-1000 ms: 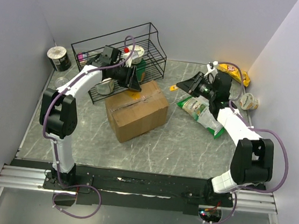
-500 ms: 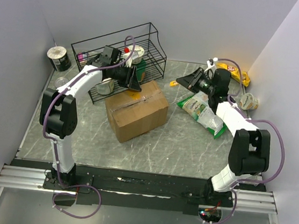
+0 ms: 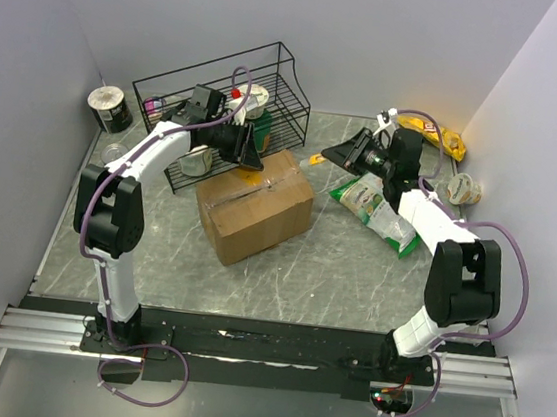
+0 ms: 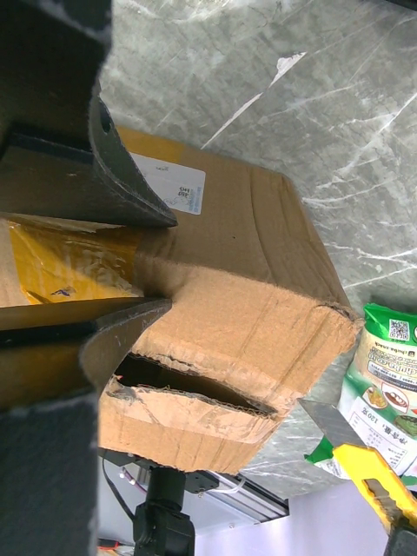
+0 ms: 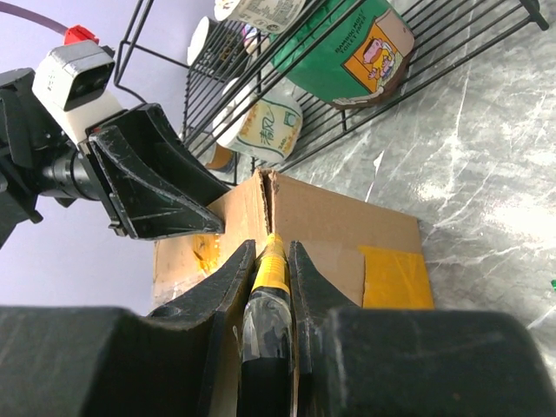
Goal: Unpack the express box
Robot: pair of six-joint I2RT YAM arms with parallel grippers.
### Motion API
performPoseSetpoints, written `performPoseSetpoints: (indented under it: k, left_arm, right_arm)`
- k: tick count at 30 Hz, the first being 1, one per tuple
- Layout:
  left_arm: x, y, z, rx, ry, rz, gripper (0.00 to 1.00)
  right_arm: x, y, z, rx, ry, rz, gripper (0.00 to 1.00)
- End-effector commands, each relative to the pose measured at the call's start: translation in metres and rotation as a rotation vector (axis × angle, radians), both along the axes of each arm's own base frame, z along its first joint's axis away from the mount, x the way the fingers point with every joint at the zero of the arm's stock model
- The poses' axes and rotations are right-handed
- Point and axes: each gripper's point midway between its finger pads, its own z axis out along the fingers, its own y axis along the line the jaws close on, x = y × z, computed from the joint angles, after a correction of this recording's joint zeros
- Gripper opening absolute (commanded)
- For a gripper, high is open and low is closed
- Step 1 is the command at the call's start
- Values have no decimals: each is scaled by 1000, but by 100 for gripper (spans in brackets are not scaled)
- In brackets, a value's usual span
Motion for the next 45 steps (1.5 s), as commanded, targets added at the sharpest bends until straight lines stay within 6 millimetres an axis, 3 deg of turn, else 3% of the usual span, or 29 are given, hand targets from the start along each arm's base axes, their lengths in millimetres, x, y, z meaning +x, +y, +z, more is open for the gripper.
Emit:
performPoseSetpoints:
  k: [1, 23, 30, 37, 41, 45]
  left_arm:
    - [-5, 3, -29, 76, 61, 15, 1]
    - [12, 7, -34, 106, 38, 67, 1]
    - [5, 0, -30, 85, 34, 22, 1]
    - [-5, -5, -31, 85, 40, 1, 1]
    - [-6, -5, -28, 82, 36, 0, 1]
    - [-5, -5, -25, 83, 30, 2, 1]
  right_arm:
    - [-12, 1, 18, -22, -72, 15, 0]
    - [-64, -12, 2, -171, -70, 56, 0]
    - [-84, -25, 17, -196, -117, 52, 0]
    - [-56, -25, 45, -163, -202, 9, 0]
    - [-26, -23, 43, -137, -196, -28, 0]
    - [-4, -15, 56, -136, -249, -41, 0]
